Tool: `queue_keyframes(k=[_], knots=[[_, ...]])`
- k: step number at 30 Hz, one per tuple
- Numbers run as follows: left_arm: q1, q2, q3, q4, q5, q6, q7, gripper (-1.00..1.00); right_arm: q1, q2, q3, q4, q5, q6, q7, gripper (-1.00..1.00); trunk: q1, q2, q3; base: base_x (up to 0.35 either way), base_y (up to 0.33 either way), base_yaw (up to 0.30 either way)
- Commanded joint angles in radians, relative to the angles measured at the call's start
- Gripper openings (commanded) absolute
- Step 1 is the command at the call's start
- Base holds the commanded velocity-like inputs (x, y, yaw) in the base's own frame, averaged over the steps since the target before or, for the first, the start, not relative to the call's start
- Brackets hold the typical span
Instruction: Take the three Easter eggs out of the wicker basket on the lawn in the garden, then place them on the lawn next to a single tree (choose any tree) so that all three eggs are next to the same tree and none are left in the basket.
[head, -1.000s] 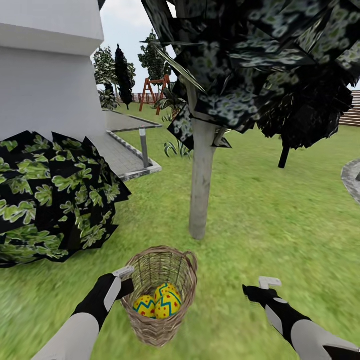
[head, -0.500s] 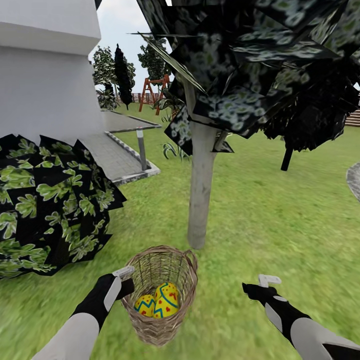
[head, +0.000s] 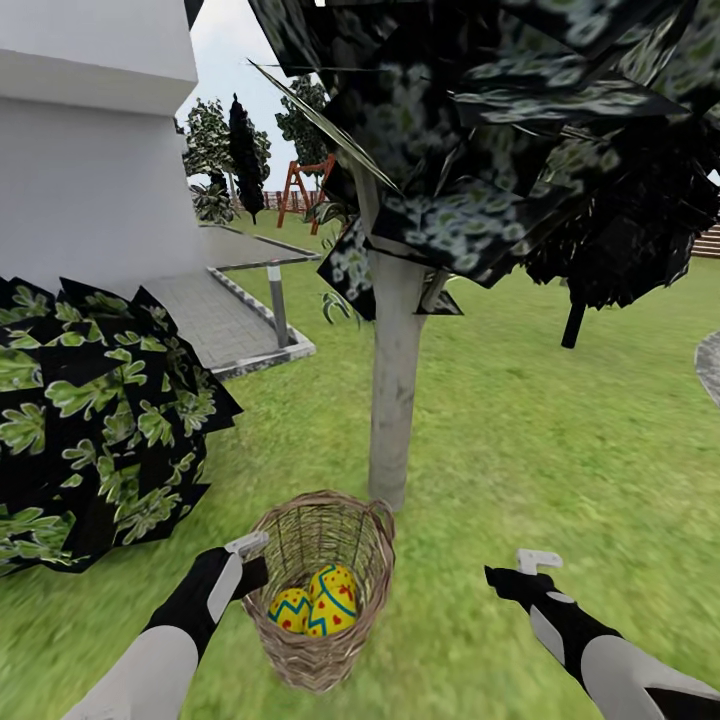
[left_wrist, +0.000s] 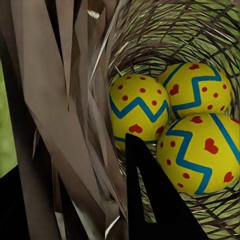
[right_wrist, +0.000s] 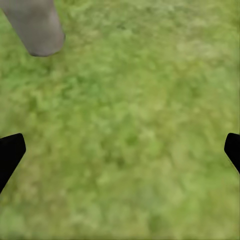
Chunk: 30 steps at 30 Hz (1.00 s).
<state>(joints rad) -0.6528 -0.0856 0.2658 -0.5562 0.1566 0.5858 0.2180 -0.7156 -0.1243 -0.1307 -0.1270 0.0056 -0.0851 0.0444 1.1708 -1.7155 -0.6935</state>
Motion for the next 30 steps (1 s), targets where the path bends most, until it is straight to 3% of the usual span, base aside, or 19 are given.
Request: queue_keyframes(k=[1,6,7,9,11,18,30], knots=[[-0.001,-0.001,0.004,-0.002,0.015,0.003,0.006,-1.0,-0.001,0.0,-0.007,0.001,0.001,-0.004,0.005,1.0,0.004,-0.007,-0.004,0.0,0.0,0.0],[-0.001,0.0,0.003,-0.002,0.015,0.002,0.006,-1.0,-0.001,0.0,-0.007,0.001,0.001,-0.004,0.005,1.0,0.023,-0.042,-0.02,0.0,0.0,0.0],[-0.001,0.0,0.003,-0.002,0.015,0.002,0.006,-1.0,-0.002,-0.001,-0.007,-0.012,0.001,0.037,0.005,1.0,0.027,-0.049,-0.023,0.0,0.0,0.0],[-0.001,0.0,0.003,-0.002,0.015,0.002,0.005,-1.0,-0.002,-0.002,-0.007,-0.091,0.001,0.192,0.006,1.0,0.034,-0.063,-0.029,0.0,0.0,0.0],[-0.001,0.0,0.003,-0.002,0.015,0.002,0.005,-1.0,-0.002,-0.002,-0.005,-0.117,0.006,0.253,0.006,1.0,0.042,-0.077,-0.035,0.0,0.0,0.0],[-0.001,0.0,0.004,-0.002,0.015,0.002,0.004,-1.0,-0.002,-0.002,0.0,-0.155,0.01,0.324,0.007,1.0,0.069,-0.126,-0.057,0.0,0.0,0.0],[-0.001,0.0,0.003,-0.001,0.015,0.002,-0.003,-1.0,-0.002,-0.001,0.0,-0.159,0.009,0.326,0.007,1.0,0.115,-0.21,-0.095,0.0,0.0,0.0]])
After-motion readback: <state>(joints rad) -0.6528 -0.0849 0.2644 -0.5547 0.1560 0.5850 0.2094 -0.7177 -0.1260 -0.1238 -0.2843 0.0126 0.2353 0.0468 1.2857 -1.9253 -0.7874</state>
